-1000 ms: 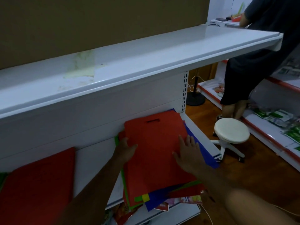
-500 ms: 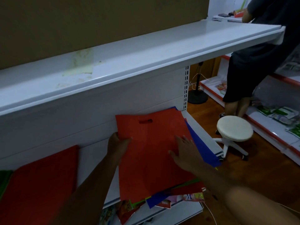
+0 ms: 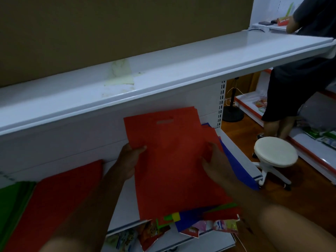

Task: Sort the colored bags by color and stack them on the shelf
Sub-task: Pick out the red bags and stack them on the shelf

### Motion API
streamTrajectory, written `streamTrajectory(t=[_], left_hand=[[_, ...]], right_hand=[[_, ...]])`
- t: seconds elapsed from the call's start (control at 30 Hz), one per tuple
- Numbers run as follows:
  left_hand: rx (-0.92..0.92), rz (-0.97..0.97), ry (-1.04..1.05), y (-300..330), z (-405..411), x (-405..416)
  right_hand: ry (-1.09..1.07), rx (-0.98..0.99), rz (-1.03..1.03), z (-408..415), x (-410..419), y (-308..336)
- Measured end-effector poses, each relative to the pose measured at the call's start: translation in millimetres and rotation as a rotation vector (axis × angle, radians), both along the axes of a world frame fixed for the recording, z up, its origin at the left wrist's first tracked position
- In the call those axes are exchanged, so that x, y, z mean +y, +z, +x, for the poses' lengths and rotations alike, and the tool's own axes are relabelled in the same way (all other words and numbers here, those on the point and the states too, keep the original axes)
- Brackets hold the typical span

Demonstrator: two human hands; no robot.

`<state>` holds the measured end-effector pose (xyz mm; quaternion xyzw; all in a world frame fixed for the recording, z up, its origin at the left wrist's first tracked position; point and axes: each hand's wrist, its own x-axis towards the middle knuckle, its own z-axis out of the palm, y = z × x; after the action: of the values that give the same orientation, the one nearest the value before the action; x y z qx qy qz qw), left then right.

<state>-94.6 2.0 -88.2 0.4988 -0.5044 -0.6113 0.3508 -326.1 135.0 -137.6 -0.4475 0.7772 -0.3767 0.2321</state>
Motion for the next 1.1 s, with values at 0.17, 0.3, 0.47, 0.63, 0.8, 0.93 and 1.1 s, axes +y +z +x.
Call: streamTrajectory(t=[0.17, 0.3, 0.47, 0.63, 0.8, 0.93, 1.1], left_hand=[[-0.046, -0.088, 0.12, 15.2, 41.0, -3.4], [-0.233, -0.298, 0.229, 26.4, 91.6, -7.4], [-0.407, -0.47, 0.28, 40.9, 174.7, -9.8], [-0.727, -0.541, 0.33, 47.4, 259.7, -10.8], [-0.853, -0.524, 0.451, 53.7, 324.0, -7.0], [-0.87, -0.434, 0.445, 40.1, 366.2, -22.4], [-0.821, -0.375, 0.269, 9.8, 383.6, -37.3]], right_hand=[[0.038, 0.034, -0.201, 35.6, -14.3, 23.8], [0.157, 0.073, -0.245, 81.8, -28.9, 39.7], [0.259, 0.167, -0.238, 151.9, -51.1, 57.0], [0.364, 0.13, -0.209, 231.6, -67.8, 63.4], [0.511, 0.065, -0.158, 306.8, -73.7, 63.5], [0.555, 0.044, -0.158, 350.0, -79.6, 54.2], [0.545, 0.076, -0.021, 379.9, -85.7, 29.3]])
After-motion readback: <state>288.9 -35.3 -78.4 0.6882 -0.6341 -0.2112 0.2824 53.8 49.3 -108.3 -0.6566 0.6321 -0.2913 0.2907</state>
